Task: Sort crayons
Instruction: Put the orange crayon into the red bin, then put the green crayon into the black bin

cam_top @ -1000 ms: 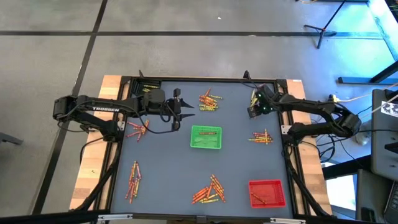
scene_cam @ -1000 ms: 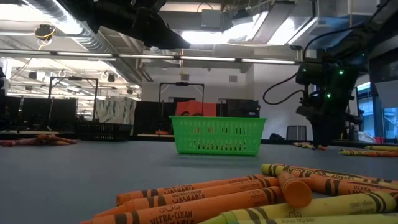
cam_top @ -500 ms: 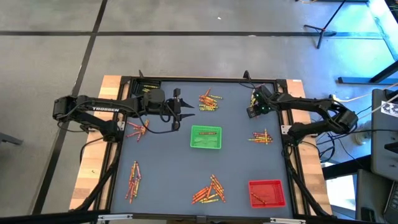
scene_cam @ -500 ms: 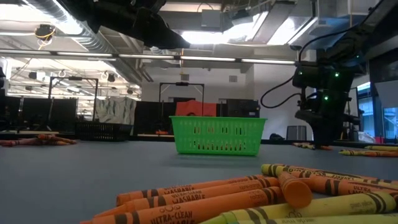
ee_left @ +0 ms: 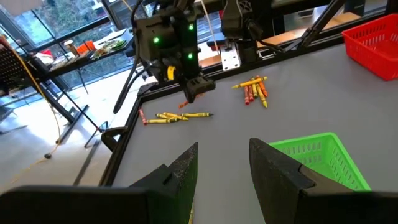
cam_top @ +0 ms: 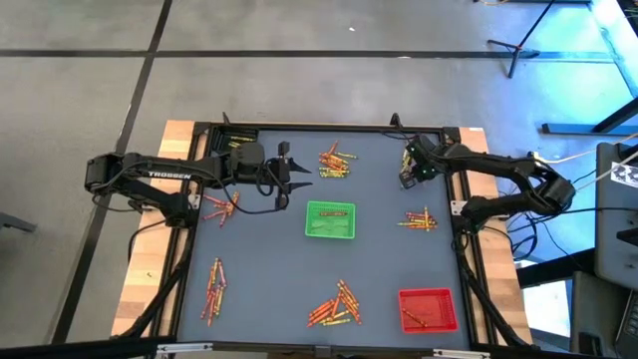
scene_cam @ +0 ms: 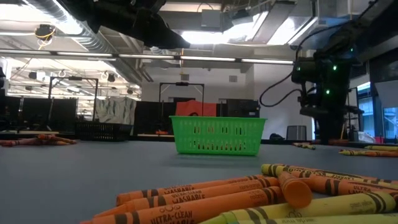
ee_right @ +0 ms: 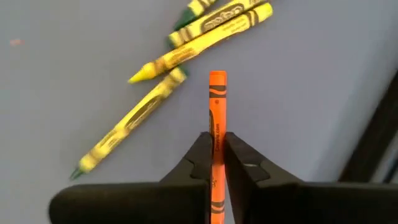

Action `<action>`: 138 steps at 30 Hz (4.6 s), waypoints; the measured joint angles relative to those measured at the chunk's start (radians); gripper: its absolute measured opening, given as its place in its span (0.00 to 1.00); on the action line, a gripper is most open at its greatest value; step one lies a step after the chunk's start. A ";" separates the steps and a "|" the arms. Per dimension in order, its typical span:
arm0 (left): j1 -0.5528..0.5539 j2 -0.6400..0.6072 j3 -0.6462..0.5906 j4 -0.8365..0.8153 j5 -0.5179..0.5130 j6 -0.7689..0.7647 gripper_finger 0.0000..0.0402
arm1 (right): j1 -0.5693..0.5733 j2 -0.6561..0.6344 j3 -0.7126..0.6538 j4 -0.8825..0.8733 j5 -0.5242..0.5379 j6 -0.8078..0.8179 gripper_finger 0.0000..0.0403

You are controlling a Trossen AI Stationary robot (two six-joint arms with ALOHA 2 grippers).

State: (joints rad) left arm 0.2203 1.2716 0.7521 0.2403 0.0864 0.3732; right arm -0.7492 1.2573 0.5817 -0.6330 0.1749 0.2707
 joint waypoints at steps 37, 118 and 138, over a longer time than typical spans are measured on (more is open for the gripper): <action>0.000 0.000 0.000 0.033 0.000 0.004 0.32 | 1.316 -0.313 0.176 -0.319 -0.153 0.706 0.04; -0.035 0.001 -0.029 0.015 0.003 -0.104 0.32 | 0.304 -0.014 0.176 -0.176 0.109 0.368 0.38; -0.035 0.001 -0.029 0.015 0.003 -0.102 0.32 | 0.190 0.307 0.178 -0.043 0.043 0.300 0.38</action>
State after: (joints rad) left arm 0.1856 1.2722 0.7231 0.2558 0.0898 0.2714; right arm -0.5594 1.5638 0.7600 -0.6761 0.2179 0.5705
